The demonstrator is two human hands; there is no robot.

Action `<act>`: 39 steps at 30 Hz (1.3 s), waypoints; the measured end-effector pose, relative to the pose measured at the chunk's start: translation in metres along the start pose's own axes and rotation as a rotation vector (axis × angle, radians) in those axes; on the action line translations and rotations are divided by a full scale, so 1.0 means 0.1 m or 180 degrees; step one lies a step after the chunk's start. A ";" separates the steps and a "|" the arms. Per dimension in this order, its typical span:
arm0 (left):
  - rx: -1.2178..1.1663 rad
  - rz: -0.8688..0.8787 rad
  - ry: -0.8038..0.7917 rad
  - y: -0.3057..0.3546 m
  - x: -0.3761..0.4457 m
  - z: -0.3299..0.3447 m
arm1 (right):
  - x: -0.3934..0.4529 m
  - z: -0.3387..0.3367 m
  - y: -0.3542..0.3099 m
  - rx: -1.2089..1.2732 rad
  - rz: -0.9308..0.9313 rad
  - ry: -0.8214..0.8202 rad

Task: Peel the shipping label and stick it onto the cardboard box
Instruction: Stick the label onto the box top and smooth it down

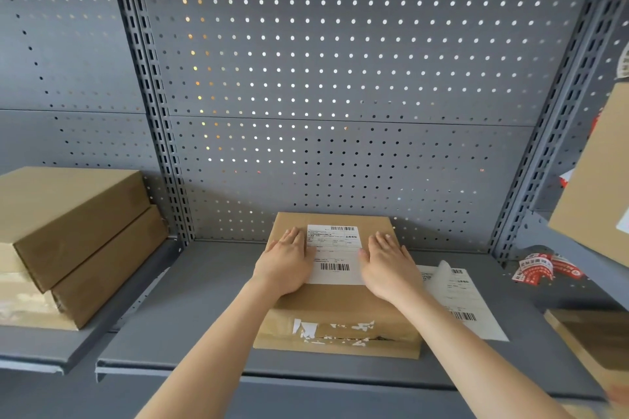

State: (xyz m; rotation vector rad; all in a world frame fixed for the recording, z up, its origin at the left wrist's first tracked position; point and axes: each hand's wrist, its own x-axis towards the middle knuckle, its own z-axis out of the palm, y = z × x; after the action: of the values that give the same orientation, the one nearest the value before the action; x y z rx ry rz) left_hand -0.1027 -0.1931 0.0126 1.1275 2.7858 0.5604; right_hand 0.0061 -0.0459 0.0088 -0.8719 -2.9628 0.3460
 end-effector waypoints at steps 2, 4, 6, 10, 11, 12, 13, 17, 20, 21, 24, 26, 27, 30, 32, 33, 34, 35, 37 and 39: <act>0.0044 -0.0085 0.0029 0.07 -0.03 0.05 | -0.05 0.01 -0.04 -0.0071 0.0044 0.0034; 0.0164 -0.0190 0.0013 0.11 -0.05 0.11 | -0.09 0.02 -0.08 -0.0142 0.0073 0.0069; 0.0239 -0.0280 0.0002 0.14 -0.06 0.15 | -0.12 0.03 -0.10 -0.0164 0.0099 0.0090; 0.0323 -0.0347 0.0030 0.18 -0.12 0.15 | -0.16 0.04 -0.12 -0.0185 0.0131 0.0128; 0.0337 -0.0349 0.0035 0.19 -0.13 0.14 | -0.17 0.05 -0.13 -0.0196 0.0135 0.0152; 0.0348 -0.0355 0.0029 0.19 -0.14 0.14 | -0.17 0.05 -0.13 -0.0202 0.0142 0.0171; 0.0358 -0.0368 0.0016 0.20 -0.14 0.15 | -0.17 0.06 -0.14 -0.0202 0.0154 0.0185; 0.0389 -0.0394 -0.0001 0.21 -0.16 0.15 | -0.18 0.08 -0.16 -0.0190 0.0186 0.0258; 0.0431 -0.0358 -0.0016 0.20 -0.15 0.15 | -0.18 0.07 -0.15 -0.0193 0.0167 0.0278; 0.0439 -0.0339 -0.0017 0.19 -0.15 0.15 | -0.18 0.06 -0.14 -0.0201 0.0148 0.0261; 0.0474 -0.0232 -0.0055 0.14 -0.12 0.13 | -0.16 0.03 -0.09 -0.0212 0.0064 0.0158; 0.0480 -0.0142 -0.0094 0.10 -0.12 0.11 | -0.15 0.02 -0.06 -0.0204 -0.0007 0.0116; 0.0463 -0.0099 -0.0123 0.07 -0.12 0.09 | -0.16 0.01 -0.03 -0.0189 -0.0049 0.0100; 0.0371 0.0041 -0.0192 -0.01 -0.15 0.03 | -0.17 -0.01 0.04 -0.0129 -0.0170 0.0029; 0.0290 0.0126 -0.0220 -0.04 -0.17 0.01 | -0.17 -0.01 0.07 -0.0124 -0.0220 0.0010; 0.0262 0.0166 -0.0241 -0.05 -0.18 0.00 | -0.16 0.00 0.08 -0.0127 -0.0235 0.0005; 0.0241 0.0195 -0.0254 -0.05 -0.19 -0.01 | -0.16 0.00 0.09 -0.0120 -0.0238 -0.0005; 0.0222 0.0214 -0.0253 -0.06 -0.19 -0.02 | -0.16 0.00 0.09 -0.0109 -0.0237 -0.0016; 0.0173 0.0238 -0.0226 -0.05 -0.21 -0.03 | -0.16 0.00 0.08 -0.0082 -0.0230 -0.0023; 0.0149 0.0252 -0.0154 -0.03 -0.23 -0.03 | -0.18 -0.01 0.07 -0.0040 -0.0179 0.0006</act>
State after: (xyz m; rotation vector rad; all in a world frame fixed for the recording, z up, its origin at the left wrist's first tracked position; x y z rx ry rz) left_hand -0.0888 -0.2123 0.0130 1.2480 2.7373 0.4705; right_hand 0.0253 -0.0501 0.0084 -0.7879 -2.9841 0.3243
